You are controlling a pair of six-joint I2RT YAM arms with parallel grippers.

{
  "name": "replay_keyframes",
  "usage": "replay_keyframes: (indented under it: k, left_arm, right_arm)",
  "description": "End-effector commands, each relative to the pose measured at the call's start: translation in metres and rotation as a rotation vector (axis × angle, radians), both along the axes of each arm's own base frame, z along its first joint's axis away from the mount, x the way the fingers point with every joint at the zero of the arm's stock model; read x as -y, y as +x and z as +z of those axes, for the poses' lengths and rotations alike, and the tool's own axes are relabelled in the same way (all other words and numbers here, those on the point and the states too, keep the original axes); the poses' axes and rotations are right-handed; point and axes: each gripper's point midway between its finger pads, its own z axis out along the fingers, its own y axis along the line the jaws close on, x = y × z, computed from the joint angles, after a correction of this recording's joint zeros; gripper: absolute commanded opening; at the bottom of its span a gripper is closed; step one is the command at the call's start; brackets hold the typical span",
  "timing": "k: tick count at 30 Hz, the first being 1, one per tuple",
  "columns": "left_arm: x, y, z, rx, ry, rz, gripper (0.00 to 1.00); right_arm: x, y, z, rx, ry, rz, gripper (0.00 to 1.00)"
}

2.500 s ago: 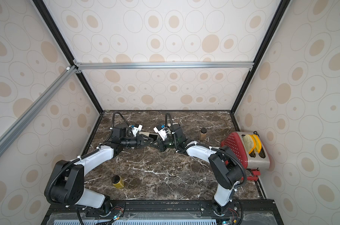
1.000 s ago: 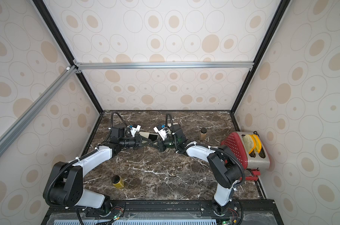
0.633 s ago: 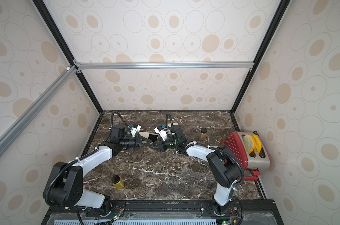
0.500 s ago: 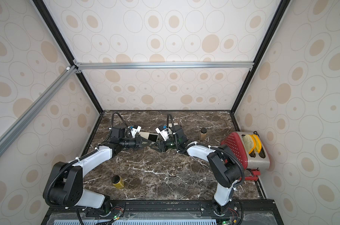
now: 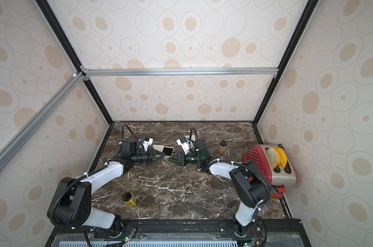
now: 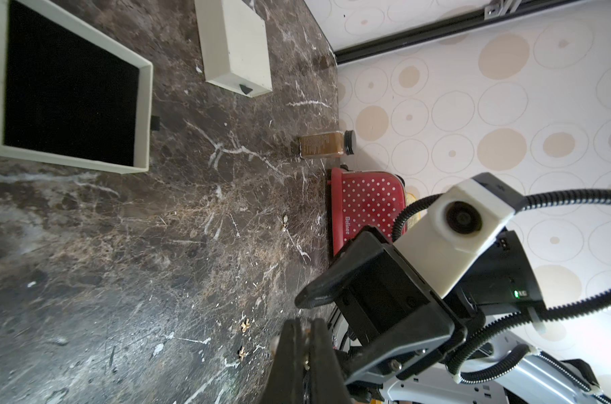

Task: Place the earrings into the drawer-style jewelry box
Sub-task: Pick up the earring from the center of the board.

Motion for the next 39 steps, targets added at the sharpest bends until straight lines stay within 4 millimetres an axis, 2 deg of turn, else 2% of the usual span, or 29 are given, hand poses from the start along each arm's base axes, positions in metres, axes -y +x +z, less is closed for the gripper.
replay_keyframes:
  k: [1, 5, 10, 13, 15, 18, 21, 22, 23, 26, 28, 34, 39]
  left_arm:
    - [0.000, 0.014, 0.009, -0.011, -0.061, 0.070, 0.00]
    - [-0.001, 0.018, 0.016, -0.032, -0.084, 0.102, 0.00]
    - [-0.003, 0.021, 0.030, -0.033, -0.058, 0.112, 0.00]
    - [-0.004, 0.020, 0.035, -0.031, -0.028, 0.107, 0.00]
    - [-0.005, 0.019, 0.037, -0.029, -0.009, 0.105, 0.00]
    - [-0.005, 0.020, 0.040, -0.026, -0.007, 0.102, 0.00]
    - [-0.004, 0.019, 0.040, -0.027, -0.008, 0.097, 0.00]
    - [-0.004, 0.018, 0.040, -0.026, -0.008, 0.095, 0.00]
    - [-0.004, 0.017, 0.040, -0.025, -0.009, 0.093, 0.00]
    - [-0.005, 0.016, 0.039, -0.022, -0.005, 0.090, 0.00]
    - [-0.005, 0.015, 0.040, -0.017, -0.004, 0.087, 0.00]
    - [-0.005, 0.015, 0.040, -0.015, -0.007, 0.090, 0.00]
    - [-0.005, 0.015, 0.041, -0.011, -0.009, 0.088, 0.00]
  right_arm:
    - [-0.003, 0.005, 0.014, 0.013, 0.085, -0.008, 0.43]
    - [0.003, 0.008, 0.014, 0.048, 0.073, -0.011, 0.44]
    - [0.020, 0.005, 0.000, 0.217, -0.158, 0.023, 0.51]
    - [0.027, 0.010, -0.004, 0.333, -0.243, 0.024, 0.53]
    - [0.027, 0.009, -0.004, 0.470, -0.219, 0.021, 0.52]
    - [0.021, -0.005, -0.010, 0.827, -0.210, 0.056, 0.48]
    - [0.013, -0.012, -0.010, 1.012, -0.155, 0.107, 0.43]
    - [0.010, -0.012, -0.007, 1.029, -0.136, 0.109, 0.41]
    - [0.007, -0.012, -0.005, 1.040, -0.117, 0.118, 0.35]
    - [-0.005, -0.009, -0.003, 1.038, -0.098, 0.113, 0.24]
    - [-0.011, -0.006, -0.002, 1.048, -0.085, 0.079, 0.22]
    - [-0.028, 0.001, 0.003, 1.138, -0.048, -0.075, 0.24]
    - [-0.026, 0.012, 0.001, 1.147, -0.076, -0.169, 0.30]
